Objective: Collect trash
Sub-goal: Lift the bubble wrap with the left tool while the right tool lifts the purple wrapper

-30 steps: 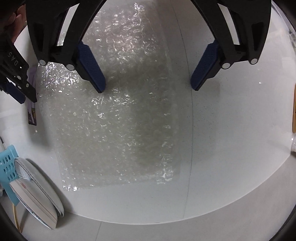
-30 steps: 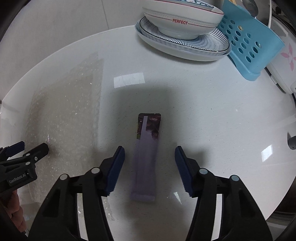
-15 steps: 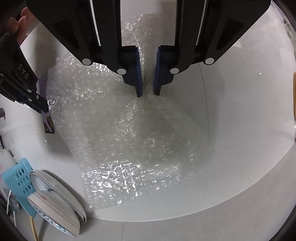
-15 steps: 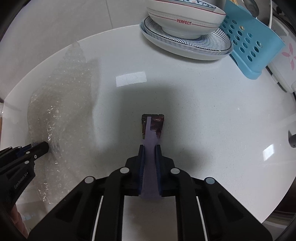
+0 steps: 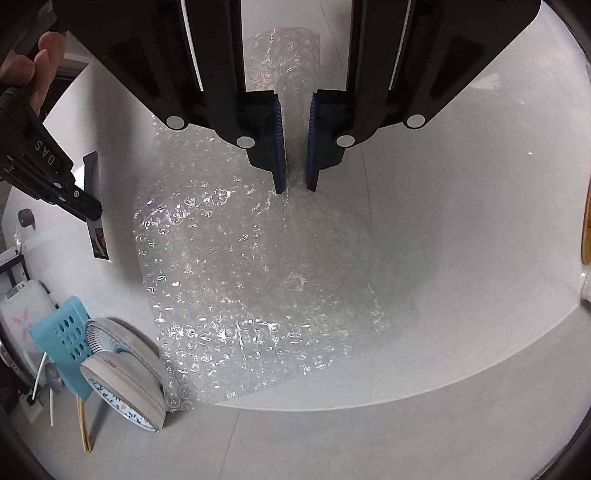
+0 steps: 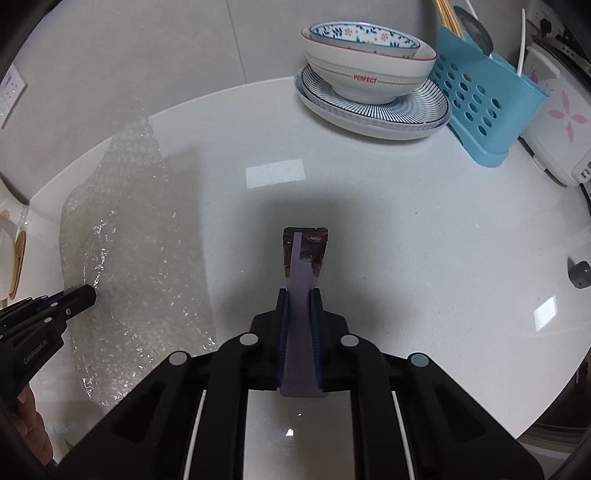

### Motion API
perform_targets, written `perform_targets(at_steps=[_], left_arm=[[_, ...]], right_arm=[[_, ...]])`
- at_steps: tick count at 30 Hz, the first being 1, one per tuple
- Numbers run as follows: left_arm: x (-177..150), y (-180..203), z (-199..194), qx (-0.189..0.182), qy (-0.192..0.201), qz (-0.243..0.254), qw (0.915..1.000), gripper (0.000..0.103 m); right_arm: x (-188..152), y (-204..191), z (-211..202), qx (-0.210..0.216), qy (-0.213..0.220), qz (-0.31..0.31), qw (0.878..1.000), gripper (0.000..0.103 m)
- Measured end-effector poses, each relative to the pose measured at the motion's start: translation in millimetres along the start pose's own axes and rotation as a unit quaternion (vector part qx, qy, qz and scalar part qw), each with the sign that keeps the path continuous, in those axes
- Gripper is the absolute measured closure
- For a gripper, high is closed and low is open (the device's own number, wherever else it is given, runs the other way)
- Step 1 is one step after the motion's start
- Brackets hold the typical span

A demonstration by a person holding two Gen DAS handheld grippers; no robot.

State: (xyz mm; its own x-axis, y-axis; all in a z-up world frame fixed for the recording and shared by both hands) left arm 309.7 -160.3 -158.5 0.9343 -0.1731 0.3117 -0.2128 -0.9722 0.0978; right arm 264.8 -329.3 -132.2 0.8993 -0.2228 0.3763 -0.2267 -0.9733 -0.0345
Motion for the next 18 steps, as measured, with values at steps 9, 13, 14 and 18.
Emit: perform_targets(at_steps=[9, 13, 14, 18], left_arm=[[-26.4, -15.2, -37.5, -0.011, 0.017, -0.011, 0.9997, 0.093], [-36.4, -20.8, -50.3, -0.012, 0.023, -0.016, 0.9995, 0.093], [-39.1, -22.2, -53.0, -0.014, 0.023, -0.017, 0.9995, 0.093], [-50.9, -24.6, -63.4, -0.018, 0.029, -0.021, 0.9992, 0.093]], right_arm=[[-6.7, -0.5, -27.8, 0.020, 0.025, -0.003, 0.999, 0.093], [-16.4, -4.4, -42.4, 0.029, 0.034, -0.007, 0.999, 0.093], [-18.7, -5.1, -46.2, 0.030, 0.036, -0.010, 0.999, 0.093], [-27.3, -7.8, -61.8, 0.034, 0.048, -0.016, 0.998, 0.093]])
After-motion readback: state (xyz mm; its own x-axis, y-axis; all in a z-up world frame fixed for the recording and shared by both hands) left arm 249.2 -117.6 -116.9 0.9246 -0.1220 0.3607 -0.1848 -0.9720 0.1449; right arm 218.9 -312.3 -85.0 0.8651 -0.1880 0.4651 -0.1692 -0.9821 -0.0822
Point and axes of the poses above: each gripper's, at about its wrist camera, not at the fingertips, and z roughly the way its jaws point, y to its right, x to its top, the point moved 3 cm from there along z, roughly the way its jaws point, and after that the axes turned 3 degrees about z, right-handed, at the moved point
